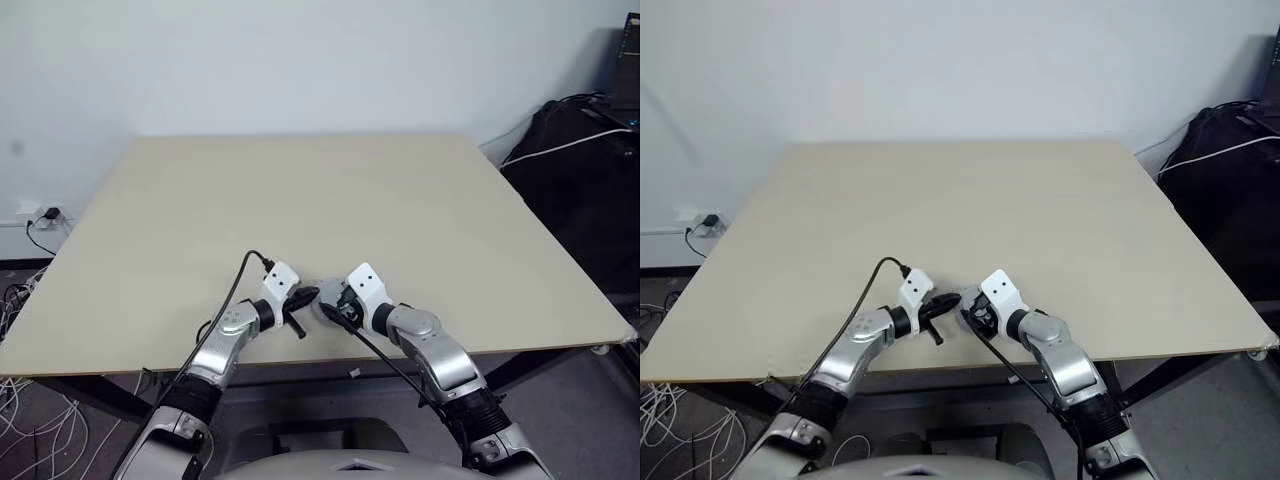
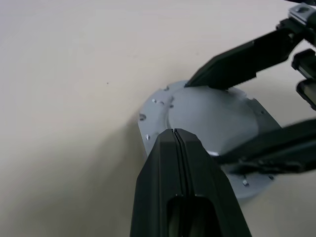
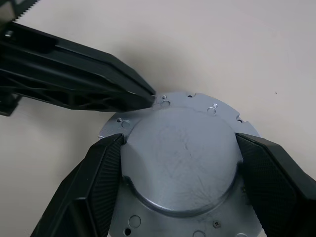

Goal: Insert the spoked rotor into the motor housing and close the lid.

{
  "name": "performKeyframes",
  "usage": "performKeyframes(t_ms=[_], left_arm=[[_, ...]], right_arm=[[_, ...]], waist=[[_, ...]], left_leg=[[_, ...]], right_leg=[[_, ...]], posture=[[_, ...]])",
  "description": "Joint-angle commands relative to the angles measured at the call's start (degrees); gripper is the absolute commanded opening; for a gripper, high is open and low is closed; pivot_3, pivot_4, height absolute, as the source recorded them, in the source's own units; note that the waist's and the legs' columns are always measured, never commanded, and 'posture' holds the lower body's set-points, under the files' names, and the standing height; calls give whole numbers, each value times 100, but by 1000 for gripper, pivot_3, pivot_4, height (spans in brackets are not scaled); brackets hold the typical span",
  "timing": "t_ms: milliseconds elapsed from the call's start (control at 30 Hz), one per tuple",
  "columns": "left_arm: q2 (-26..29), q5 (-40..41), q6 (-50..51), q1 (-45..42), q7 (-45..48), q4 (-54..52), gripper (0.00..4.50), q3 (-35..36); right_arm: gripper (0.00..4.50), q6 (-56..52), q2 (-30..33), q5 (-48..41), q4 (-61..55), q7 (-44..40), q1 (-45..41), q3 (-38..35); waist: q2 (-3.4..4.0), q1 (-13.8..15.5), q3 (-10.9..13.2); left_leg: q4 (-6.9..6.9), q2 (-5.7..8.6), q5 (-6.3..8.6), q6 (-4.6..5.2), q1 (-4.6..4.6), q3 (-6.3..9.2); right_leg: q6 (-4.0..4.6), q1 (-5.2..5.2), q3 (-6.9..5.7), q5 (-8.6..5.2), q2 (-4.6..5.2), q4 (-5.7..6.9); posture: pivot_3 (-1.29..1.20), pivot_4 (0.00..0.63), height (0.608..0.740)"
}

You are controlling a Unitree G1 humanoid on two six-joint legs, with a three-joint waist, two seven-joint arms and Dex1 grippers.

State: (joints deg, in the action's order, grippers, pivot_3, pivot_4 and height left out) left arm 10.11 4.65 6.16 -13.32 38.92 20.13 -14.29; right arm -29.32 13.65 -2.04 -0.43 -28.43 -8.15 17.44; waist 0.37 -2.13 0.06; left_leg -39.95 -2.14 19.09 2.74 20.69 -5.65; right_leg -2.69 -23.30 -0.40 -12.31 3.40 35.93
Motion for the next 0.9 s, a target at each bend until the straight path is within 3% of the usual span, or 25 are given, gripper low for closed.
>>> performKeyframes(t_ms=[33, 567, 600, 667, 900], left_arm=[[-40, -107, 62, -189, -24, 22, 0, -63], [-42, -286, 296, -129, 59, -37, 0, -200], [-39, -286, 299, -129, 63, -40, 0, -204], [-37, -281, 299, -130, 69, -41, 0, -205], [-34, -277, 292, -132, 64, -42, 0, -197]], right_arm=[[3269, -99, -50, -7, 15, -84, 70, 153], [3269, -146, -63, -67, -96, -157, 100, 150], [3993, -160, -66, -106, -111, -191, 103, 137], [4474, -186, -72, -184, -131, -262, 102, 110], [4474, -63, -150, -134, -129, -136, 83, 28]], waist=[[0, 0, 0], [-10, 6, -8], [-11, 7, -8], [-15, 5, -11], [-18, 5, -14]], left_leg=[[0, 0, -2, -3, 0, 0], [0, 1, -1, -1, -1, 3], [0, 1, -1, -1, -1, 3], [0, 1, 0, -1, -1, 4], [0, 0, 4, 7, -2, 6]], right_leg=[[-1, 0, 0, 0, 0, 0], [-2, 2, 1, 1, 0, 0], [-2, 2, 1, 1, 0, 0], [-2, 2, 1, 0, 0, 0], [2, 3, 1, -2, 0, 1]], posture=[[0, 0, 740], [0, 0, 740], [0, 0, 740], [0, 0, 740], [0, 0, 740]])
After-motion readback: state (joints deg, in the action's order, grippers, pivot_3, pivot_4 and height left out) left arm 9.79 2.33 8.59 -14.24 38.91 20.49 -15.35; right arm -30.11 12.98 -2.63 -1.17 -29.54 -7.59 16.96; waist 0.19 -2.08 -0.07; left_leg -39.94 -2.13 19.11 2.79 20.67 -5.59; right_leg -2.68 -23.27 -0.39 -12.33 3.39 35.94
